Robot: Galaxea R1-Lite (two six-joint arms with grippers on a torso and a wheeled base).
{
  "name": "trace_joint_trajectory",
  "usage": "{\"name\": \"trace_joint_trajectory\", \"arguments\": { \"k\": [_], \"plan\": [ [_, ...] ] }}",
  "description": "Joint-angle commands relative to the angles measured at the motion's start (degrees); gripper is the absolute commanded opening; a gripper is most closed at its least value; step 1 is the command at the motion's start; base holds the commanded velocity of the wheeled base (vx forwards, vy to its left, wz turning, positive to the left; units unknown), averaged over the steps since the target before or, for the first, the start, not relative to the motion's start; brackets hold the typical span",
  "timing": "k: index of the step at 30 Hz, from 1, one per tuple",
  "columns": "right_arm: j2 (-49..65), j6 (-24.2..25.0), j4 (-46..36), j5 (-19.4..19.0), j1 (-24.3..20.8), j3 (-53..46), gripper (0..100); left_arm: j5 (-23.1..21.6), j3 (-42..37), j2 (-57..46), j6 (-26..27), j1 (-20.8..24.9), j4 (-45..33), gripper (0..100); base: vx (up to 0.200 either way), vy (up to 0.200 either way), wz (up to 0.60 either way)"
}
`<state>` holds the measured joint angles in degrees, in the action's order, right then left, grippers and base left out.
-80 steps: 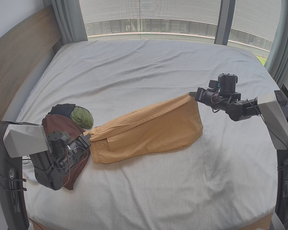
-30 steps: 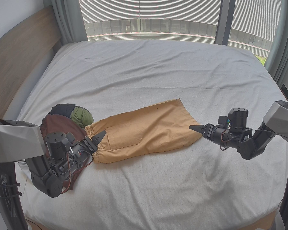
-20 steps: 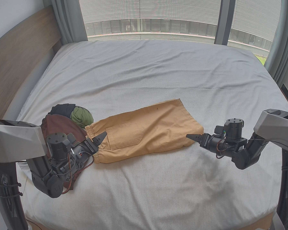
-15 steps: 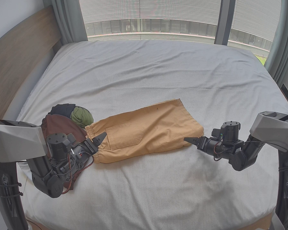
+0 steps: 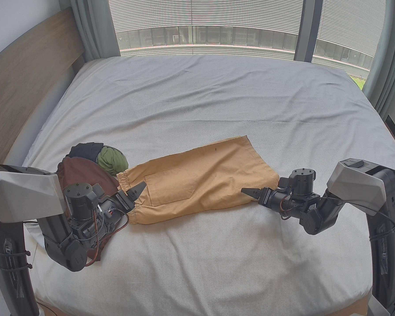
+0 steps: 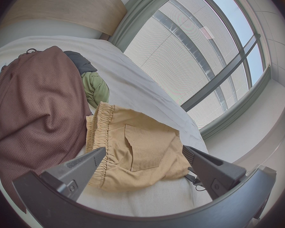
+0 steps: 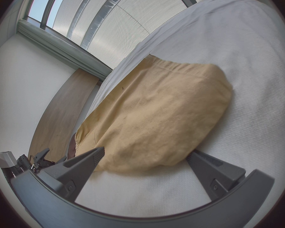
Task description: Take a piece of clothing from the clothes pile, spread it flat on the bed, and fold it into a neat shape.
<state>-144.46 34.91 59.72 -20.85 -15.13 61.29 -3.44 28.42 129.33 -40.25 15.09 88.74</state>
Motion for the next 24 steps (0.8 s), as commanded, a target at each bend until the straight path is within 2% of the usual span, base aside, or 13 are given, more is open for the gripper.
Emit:
{"name": "trace_joint_trajectory", "arguments": {
  "k": [1,9,13,20,24],
  "plan": [
    [-4.3,0.1,-1.1,0.3,-1.1,4.3,100,0.0,0.1,0.2,0.0,-0.3,0.0,100,0.0,0.0,0.0],
    [-6.4,0.7,-2.4,2.1,-2.6,9.7,100,0.0,0.1,0.1,0.0,-0.3,0.0,100,0.0,0.0,0.0],
    [-6.9,3.8,-1.9,2.1,-3.2,11.9,100,0.0,0.2,0.1,0.0,-0.4,0.0,100,0.0,0.0,0.0],
    [-7.6,6.0,-0.1,2.2,-4.2,13.7,100,-0.1,0.6,0.1,-0.1,-0.4,0.0,100,0.0,0.0,0.0],
    [-8.7,6.1,0.0,4.5,-4.5,15.3,100,-0.1,0.6,0.0,-0.1,-0.4,0.0,100,0.0,0.0,0.0]
  ]
}}
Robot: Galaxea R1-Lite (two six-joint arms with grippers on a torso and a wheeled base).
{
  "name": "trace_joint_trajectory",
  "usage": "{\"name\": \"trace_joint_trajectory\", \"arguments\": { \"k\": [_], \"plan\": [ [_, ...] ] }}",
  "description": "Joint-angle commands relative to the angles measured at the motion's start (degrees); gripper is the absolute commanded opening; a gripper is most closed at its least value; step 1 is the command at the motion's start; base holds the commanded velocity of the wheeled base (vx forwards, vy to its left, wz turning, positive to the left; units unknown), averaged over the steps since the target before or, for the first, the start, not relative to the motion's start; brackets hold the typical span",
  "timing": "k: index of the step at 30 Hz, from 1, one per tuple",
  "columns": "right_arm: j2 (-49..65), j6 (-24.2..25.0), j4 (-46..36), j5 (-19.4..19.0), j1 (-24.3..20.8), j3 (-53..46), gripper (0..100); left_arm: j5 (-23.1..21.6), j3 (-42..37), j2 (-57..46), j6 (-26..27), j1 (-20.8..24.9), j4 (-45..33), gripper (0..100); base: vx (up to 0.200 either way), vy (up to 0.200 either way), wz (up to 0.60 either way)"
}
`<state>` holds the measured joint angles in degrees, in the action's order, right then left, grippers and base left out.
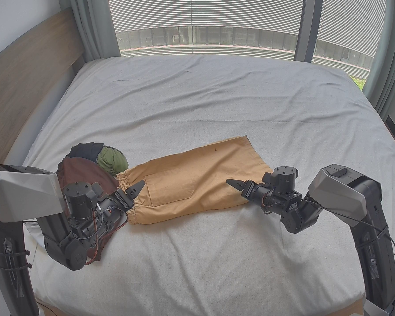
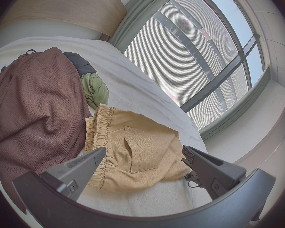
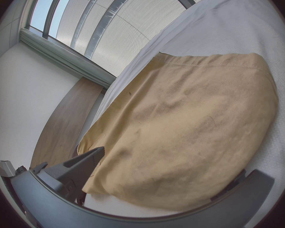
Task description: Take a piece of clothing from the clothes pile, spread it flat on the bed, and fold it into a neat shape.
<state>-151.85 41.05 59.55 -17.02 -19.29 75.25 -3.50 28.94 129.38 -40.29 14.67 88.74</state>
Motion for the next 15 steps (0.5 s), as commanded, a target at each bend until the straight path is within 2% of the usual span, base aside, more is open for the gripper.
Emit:
{"name": "trace_joint_trajectory", "arguments": {
  "k": [1,9,10,15],
  "plan": [
    [-1.8,0.0,0.1,1.1,-0.3,1.7,100,0.0,0.1,0.0,-0.1,0.0,0.0,100,0.0,0.0,0.0],
    [-2.1,0.1,0.1,1.3,-0.2,1.7,100,0.0,0.1,0.1,-0.1,0.0,0.0,100,0.0,0.0,0.0],
    [-2.1,0.0,0.2,1.3,-0.2,1.7,0,0.0,0.1,0.2,-0.1,0.0,0.0,100,0.0,0.0,0.0],
    [-2.1,0.0,0.1,2.3,-0.2,1.4,0,0.0,0.1,0.5,-0.1,0.1,0.0,100,0.0,0.0,0.0]
  ]
}}
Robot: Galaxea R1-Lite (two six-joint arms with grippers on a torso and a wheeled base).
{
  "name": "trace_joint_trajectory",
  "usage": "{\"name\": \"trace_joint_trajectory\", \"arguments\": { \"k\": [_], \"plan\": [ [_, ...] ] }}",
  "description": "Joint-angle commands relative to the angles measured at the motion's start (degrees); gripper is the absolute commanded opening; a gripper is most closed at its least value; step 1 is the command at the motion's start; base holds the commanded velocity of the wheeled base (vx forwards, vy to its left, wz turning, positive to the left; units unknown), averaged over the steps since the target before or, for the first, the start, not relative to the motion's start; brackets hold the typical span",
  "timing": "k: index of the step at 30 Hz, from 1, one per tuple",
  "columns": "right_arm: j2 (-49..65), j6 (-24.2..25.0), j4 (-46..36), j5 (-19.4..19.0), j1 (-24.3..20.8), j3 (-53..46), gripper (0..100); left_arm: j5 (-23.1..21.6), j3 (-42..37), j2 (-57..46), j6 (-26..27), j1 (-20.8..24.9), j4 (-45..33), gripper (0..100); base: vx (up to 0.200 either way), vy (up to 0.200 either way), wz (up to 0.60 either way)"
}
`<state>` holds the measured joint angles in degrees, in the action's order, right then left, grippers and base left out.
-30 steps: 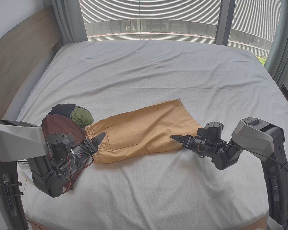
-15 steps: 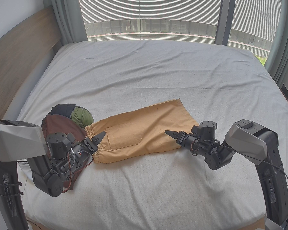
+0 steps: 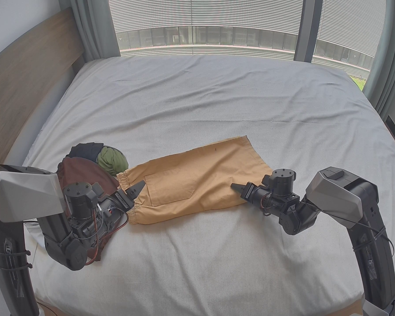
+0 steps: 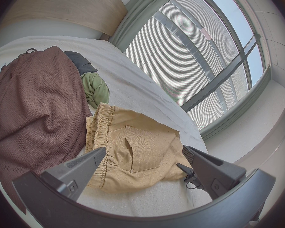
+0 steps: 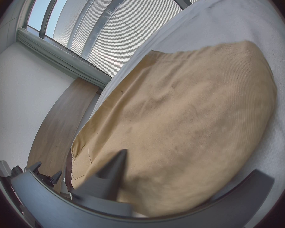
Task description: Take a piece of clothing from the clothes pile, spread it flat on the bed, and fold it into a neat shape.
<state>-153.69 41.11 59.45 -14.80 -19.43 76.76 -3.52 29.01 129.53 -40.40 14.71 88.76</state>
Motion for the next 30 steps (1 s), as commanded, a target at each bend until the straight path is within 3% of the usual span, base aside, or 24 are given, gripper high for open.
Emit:
{"name": "trace_joint_trajectory", "arguments": {
  "k": [1,11,23,30],
  "plan": [
    [-0.3,-0.1,0.2,0.1,-0.1,-0.1,0,0.0,0.0,0.4,0.0,0.1,0.0,100,0.0,0.0,0.0],
    [4.2,-0.6,3.7,0.6,0.3,-8.5,0,-0.1,0.1,0.8,-0.1,0.1,0.0,100,0.0,0.0,0.0],
    [14.7,-8.8,4.1,2.2,1.7,-29.2,0,-0.1,0.1,1.0,-0.1,0.1,0.0,100,0.0,0.0,0.0],
    [16.3,-11.5,10.2,3.6,2.4,-42.0,0,-0.1,0.2,0.8,-0.1,0.2,0.0,100,0.0,0.0,0.0]
  ]
}}
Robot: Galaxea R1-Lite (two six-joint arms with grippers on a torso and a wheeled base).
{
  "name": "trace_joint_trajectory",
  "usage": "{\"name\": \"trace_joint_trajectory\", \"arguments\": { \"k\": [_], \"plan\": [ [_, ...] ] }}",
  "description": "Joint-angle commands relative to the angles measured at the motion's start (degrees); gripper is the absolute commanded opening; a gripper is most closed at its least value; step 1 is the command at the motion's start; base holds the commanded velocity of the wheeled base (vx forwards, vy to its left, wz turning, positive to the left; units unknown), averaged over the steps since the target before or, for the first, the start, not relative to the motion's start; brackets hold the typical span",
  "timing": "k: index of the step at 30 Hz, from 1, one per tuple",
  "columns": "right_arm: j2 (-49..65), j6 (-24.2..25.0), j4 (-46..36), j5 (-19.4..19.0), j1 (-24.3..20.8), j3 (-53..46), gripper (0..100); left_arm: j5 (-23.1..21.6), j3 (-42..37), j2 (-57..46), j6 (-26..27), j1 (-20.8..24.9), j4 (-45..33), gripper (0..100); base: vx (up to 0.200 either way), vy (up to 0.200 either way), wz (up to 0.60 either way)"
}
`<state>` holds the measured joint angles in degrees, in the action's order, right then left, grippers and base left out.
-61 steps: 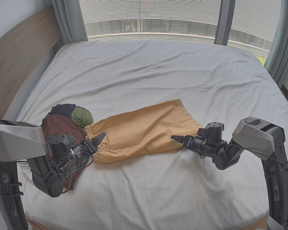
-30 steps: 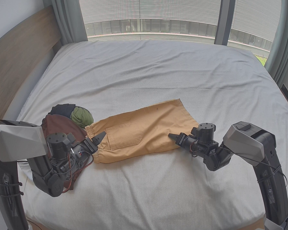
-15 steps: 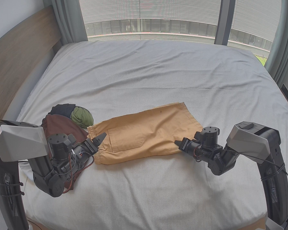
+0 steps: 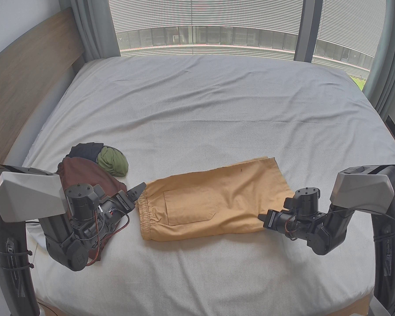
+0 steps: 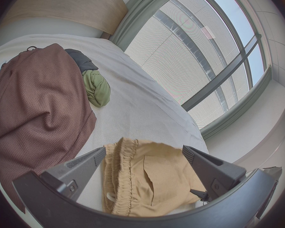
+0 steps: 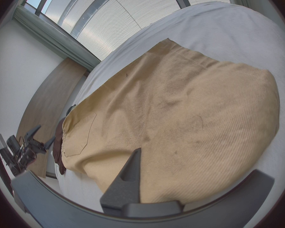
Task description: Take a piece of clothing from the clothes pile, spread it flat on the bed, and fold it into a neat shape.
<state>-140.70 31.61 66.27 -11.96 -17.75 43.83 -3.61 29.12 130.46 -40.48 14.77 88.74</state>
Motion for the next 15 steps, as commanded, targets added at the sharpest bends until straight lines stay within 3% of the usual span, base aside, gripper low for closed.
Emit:
{"name": "trace_joint_trajectory", "arguments": {
  "k": [1,15],
  "plan": [
    [3.3,-2.0,3.7,0.8,0.8,-9.9,0,0.0,0.0,-0.1,0.0,0.2,0.0,100,0.0,0.0,0.0],
    [0.1,-2.1,10.3,2.3,1.4,-15.3,0,-0.1,-0.2,0.1,0.0,0.6,0.0,100,0.0,0.0,0.0]
  ]
}}
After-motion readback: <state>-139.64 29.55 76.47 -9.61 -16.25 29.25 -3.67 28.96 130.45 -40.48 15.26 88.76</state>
